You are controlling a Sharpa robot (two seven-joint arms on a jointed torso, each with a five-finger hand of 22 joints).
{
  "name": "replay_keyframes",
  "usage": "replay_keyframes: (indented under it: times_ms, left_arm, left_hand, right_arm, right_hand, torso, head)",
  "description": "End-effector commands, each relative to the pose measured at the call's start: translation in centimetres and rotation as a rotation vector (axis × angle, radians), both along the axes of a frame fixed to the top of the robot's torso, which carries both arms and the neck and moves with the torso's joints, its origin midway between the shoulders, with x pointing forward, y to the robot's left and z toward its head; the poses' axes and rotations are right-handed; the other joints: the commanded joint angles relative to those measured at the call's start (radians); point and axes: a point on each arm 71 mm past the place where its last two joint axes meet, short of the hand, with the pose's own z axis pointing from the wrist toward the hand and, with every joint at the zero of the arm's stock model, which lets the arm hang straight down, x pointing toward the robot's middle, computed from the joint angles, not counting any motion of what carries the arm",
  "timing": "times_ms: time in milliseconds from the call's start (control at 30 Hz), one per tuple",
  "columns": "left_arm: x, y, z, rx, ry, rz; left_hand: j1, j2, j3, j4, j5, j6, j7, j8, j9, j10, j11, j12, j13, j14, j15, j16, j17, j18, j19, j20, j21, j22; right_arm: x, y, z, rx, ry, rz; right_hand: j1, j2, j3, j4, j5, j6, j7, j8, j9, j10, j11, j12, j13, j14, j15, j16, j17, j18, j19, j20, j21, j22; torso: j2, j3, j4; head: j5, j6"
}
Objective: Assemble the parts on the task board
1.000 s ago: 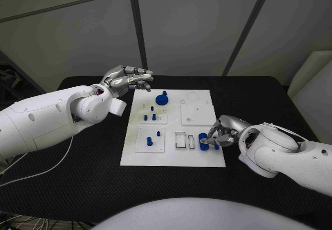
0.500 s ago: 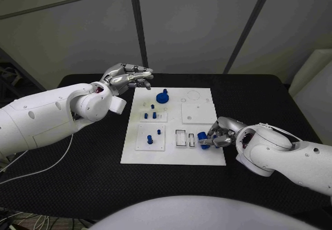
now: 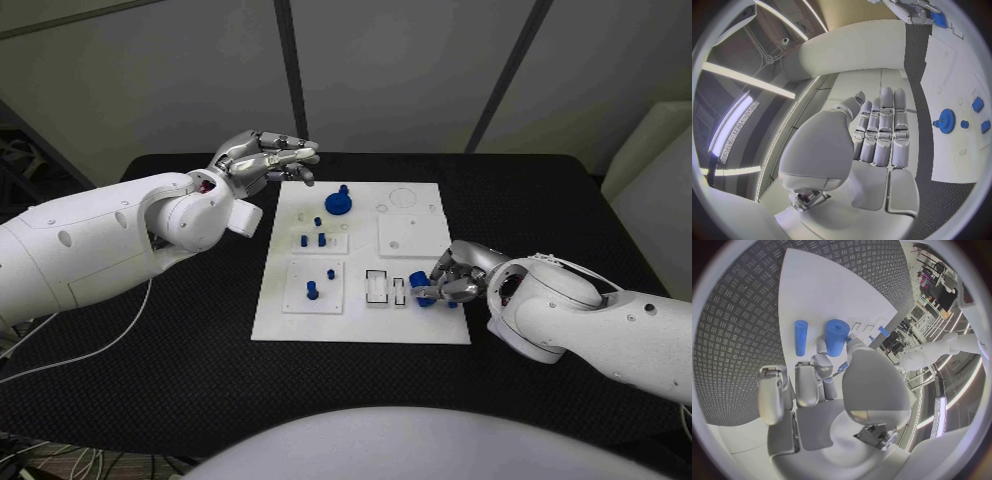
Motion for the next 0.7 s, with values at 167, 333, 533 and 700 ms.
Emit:
replay_keyframes:
  times_ms: [167, 333, 533, 700]
  left_arm:
    - [0.0, -0.2, 0.2, -0.011, -0.009, -0.014]
    - [0.0, -0.3, 0.1, -0.012, -0.009, -0.015]
    - [0.0, -0.3, 0.1, -0.012, -0.008, -0.016]
    - [0.0, -0.3, 0.1, -0.012, -0.008, -0.017]
  left_hand:
    - [0.002, 0.009, -0.001, -0.003, -0.004, -0.005, 0.0, -0.002, 0.001, -0.006, -0.002, -0.004, -0.001, 0.003, 0.001, -0.004, 0.001, -0.017, 0.007, -0.001, -0.005, -0.002]
    - [0.002, 0.009, -0.001, -0.003, -0.004, -0.005, 0.0, -0.002, 0.001, -0.006, -0.002, -0.004, -0.001, 0.003, 0.001, -0.004, 0.001, -0.017, 0.007, -0.001, -0.005, -0.002]
    - [0.002, 0.009, -0.001, -0.003, -0.004, -0.005, 0.0, -0.002, 0.001, -0.006, -0.002, -0.004, -0.001, 0.003, 0.001, -0.004, 0.001, -0.017, 0.007, -0.001, -0.005, -0.002]
    - [0.002, 0.009, -0.001, -0.003, -0.004, -0.005, 0.0, -0.002, 0.001, -0.006, -0.002, -0.004, -0.001, 0.003, 0.001, -0.004, 0.001, -0.017, 0.007, -0.001, -0.005, -0.002]
  right_arm:
    - [-1.0, 0.0, 0.4, 0.046, -0.028, -0.022]
    - [-1.5, 0.3, 1.7, 0.111, -0.079, -0.035]
    - [-1.4, 0.7, 3.1, 0.163, -0.123, -0.05]
    - [-1.5, 1.5, 3.5, 0.185, -0.117, -0.04]
  right_hand:
    - [0.02, 0.013, 0.006, 0.002, 0.051, 0.016, -0.003, 0.003, 0.018, 0.011, -0.008, 0.006, 0.01, 0.036, -0.009, 0.004, 0.004, -0.021, 0.103, -0.009, 0.009, 0.26]
    - [0.023, 0.019, 0.007, 0.002, 0.072, 0.017, -0.005, 0.001, 0.026, 0.012, -0.009, 0.003, 0.01, 0.037, -0.01, 0.004, 0.006, -0.022, 0.104, -0.01, 0.011, 0.262]
    - [0.018, 0.021, 0.004, 0.004, 0.096, 0.018, -0.005, -0.003, 0.033, 0.012, -0.01, -0.003, 0.009, 0.036, -0.011, 0.003, 0.004, -0.022, 0.105, -0.011, 0.012, 0.262]
    - [0.013, 0.023, 0.003, 0.006, 0.103, 0.018, -0.005, -0.005, 0.036, 0.012, -0.01, -0.005, 0.008, 0.036, -0.011, 0.003, 0.004, -0.022, 0.105, -0.011, 0.013, 0.263]
  torso:
    - [-0.002, -0.0001, -0.0009]
    - [-0.002, -0.0013, 0.0013]
    - [0.0, -0.0012, 0.0014]
    - [0.001, -0.0016, 0.0009]
  head:
    - [-0.003, 0.005]
    - [-0.007, 0.01]
    - [-0.006, 0.015]
    - [-0.005, 0.017]
